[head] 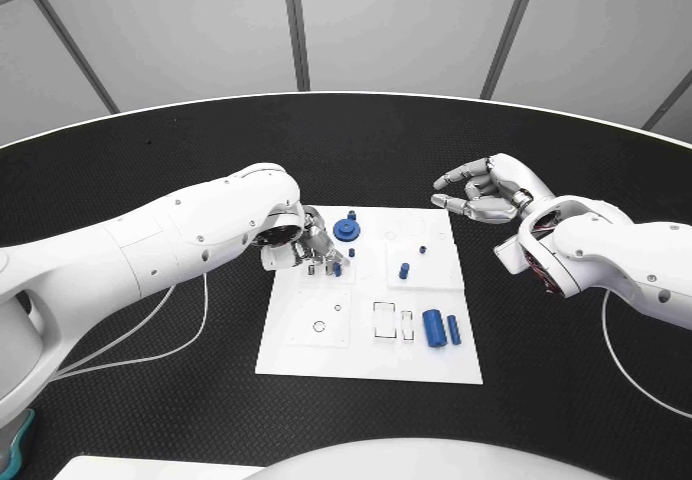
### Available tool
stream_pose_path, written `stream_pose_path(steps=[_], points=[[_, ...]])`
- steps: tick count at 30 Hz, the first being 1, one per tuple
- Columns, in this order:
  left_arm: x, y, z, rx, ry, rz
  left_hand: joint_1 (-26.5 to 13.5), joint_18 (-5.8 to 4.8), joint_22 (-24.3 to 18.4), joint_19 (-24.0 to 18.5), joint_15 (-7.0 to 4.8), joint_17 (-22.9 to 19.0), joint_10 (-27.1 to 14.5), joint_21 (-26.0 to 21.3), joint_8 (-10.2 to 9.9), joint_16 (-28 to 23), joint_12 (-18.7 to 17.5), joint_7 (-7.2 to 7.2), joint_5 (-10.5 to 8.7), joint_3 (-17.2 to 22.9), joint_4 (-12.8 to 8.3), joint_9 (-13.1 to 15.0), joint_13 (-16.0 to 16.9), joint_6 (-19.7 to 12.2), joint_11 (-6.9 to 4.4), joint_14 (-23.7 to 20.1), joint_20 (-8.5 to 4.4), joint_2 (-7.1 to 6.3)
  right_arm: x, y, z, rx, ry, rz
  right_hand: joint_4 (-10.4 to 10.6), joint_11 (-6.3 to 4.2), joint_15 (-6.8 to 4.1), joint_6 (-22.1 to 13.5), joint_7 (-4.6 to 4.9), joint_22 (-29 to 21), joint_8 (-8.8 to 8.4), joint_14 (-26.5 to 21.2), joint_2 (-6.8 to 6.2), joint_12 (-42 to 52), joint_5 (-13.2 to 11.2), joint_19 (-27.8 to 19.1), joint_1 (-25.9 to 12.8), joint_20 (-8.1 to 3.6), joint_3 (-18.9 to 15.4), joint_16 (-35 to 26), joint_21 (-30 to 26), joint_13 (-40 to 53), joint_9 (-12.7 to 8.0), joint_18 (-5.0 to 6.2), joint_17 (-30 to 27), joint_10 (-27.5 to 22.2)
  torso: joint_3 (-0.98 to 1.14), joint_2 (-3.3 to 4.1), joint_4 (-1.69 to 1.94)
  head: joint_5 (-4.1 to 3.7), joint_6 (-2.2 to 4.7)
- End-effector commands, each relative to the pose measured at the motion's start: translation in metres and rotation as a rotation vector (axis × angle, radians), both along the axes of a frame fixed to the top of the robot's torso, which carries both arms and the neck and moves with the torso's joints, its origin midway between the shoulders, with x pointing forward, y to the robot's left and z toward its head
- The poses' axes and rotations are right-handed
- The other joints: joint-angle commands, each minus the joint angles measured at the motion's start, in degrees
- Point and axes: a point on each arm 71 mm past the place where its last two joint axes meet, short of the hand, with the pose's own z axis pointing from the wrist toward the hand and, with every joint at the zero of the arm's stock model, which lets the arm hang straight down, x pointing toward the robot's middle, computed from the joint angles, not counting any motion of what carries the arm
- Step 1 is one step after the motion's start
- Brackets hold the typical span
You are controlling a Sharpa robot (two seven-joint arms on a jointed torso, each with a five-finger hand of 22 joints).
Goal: Assemble the parts on the task board
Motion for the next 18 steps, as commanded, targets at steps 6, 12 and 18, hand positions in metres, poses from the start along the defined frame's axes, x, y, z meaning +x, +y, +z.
stream_pose_path(steps=[6,12,18], points=[[-0.0005,0.0008,-0.0007,0.015,0.010,0.002,5.04,-1.01,0.37,0.27,-0.77,8.85,-0.64,0.46,-0.78,-0.37,0.24,-0.35,0.91,8.29,-0.86,0.21,-0.42,-0.40,-0.53,4.42,-0.14,-0.35,0.0003,0.0005,-0.0002,0.000,0.002,0.002,0.12,-0.31,-0.45,-0.20,0.05,8.03,0.21,4.20,0.27,0.24,0.34,2.58,0.27,-0.41,0.01,-0.11,-0.18,8.19,0.06,1.07,8.34,0.32,-0.03,-0.02,0.04,-0.09,-0.14],[-0.0005,0.0009,-0.0009,0.015,0.014,-0.002,5.88,-1.01,0.58,0.23,-0.83,8.83,-0.77,0.54,-0.62,-0.35,0.09,-0.39,2.65,19.42,-3.72,1.27,-1.04,-0.45,-0.53,4.42,-0.23,-2.92,0.0003,0.0008,-0.0003,0.000,0.003,0.003,0.12,-0.31,-0.45,-0.20,0.05,8.03,0.21,4.20,0.27,0.24,0.34,2.58,0.27,-0.41,0.01,-0.11,-0.18,8.19,0.06,1.07,8.34,0.32,-0.04,-0.01,0.04,-0.06,-0.26],[-0.0002,0.0020,-0.0010,0.016,0.014,0.001,3.45,-1.03,0.67,0.22,-0.78,8.82,-0.57,0.56,-0.25,-0.34,0.30,-0.37,3.76,23.91,-5.56,2.23,-1.12,-0.65,-0.52,4.41,-0.13,-4.44,0.0003,0.0013,-0.0004,0.000,0.004,0.004,0.12,-0.31,-0.45,-0.20,0.05,8.03,0.21,4.20,0.27,0.24,0.34,2.58,0.27,-0.41,0.01,-0.11,-0.18,8.19,0.06,1.07,8.34,0.32,-0.06,-0.04,0.05,0.03,-0.41]])
